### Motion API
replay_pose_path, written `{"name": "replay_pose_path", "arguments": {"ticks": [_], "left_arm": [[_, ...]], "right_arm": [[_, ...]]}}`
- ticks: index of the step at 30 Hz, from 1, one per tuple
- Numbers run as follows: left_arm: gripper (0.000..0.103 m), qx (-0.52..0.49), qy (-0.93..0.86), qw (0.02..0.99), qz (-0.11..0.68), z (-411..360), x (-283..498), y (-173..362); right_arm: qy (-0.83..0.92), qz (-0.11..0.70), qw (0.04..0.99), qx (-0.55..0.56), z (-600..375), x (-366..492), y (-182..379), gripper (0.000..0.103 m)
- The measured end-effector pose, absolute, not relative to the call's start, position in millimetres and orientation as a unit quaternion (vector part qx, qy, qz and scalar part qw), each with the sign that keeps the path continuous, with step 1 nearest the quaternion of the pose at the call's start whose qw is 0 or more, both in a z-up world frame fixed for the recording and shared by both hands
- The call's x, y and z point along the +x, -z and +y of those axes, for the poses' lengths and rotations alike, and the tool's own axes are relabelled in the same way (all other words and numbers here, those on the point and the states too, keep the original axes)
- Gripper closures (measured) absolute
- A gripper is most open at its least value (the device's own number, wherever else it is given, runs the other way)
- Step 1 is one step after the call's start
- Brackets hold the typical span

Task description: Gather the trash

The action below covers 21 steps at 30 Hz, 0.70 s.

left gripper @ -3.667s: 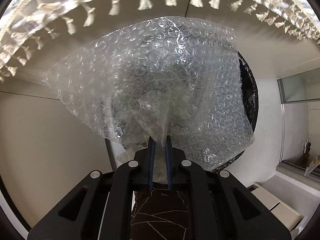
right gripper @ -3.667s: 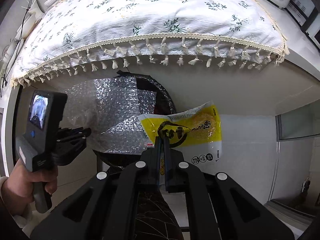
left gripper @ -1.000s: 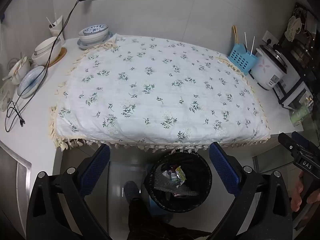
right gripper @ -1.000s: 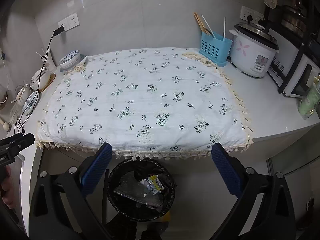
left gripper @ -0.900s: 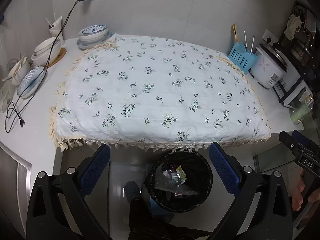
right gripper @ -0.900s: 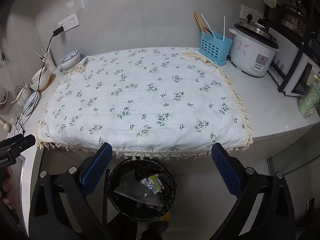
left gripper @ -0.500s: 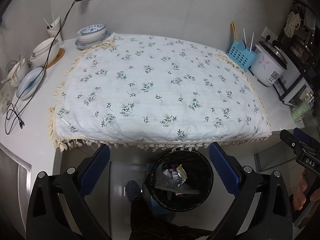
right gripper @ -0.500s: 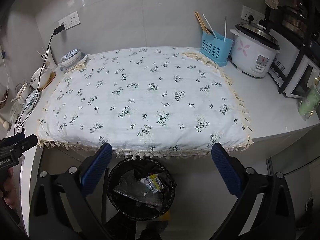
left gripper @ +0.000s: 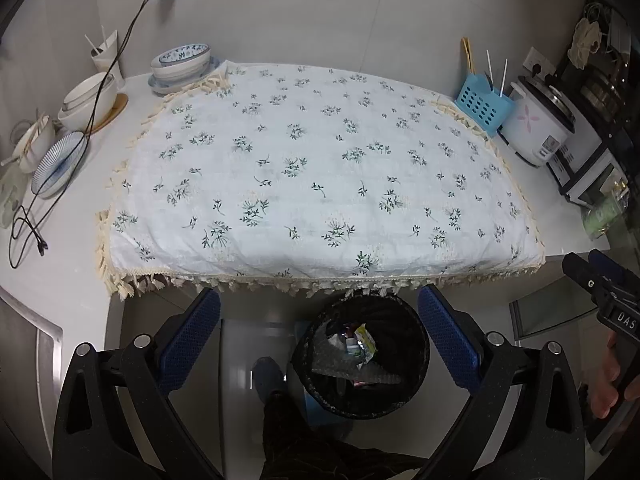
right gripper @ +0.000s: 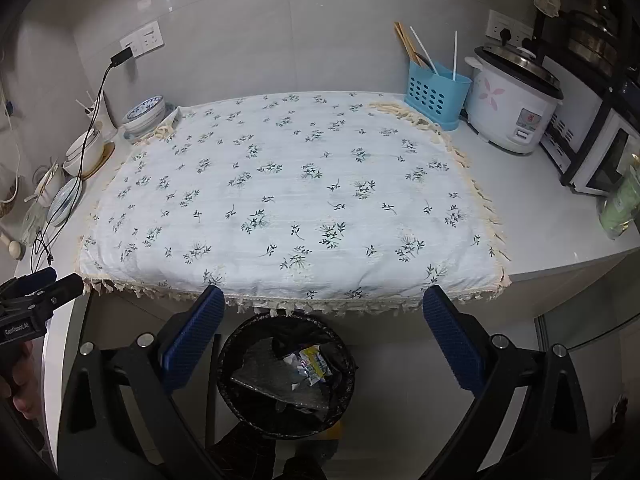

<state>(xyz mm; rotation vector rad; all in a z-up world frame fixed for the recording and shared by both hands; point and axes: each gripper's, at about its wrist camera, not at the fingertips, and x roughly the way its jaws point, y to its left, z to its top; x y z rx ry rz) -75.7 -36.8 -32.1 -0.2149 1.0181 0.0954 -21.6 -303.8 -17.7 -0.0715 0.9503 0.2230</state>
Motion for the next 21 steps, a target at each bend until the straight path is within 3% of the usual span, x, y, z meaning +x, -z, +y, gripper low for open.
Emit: {"name": "replay_pose_path", "arguments": {"ticks": [21], "left_arm": [[0.006,-0.112,-0.058,0.86,0.495,-35.3,-73.1,36.7]], "right_arm": [[-0.107,0.46,0.881,-0.034,-303.6,-20.6,21.0,0.008]]}}
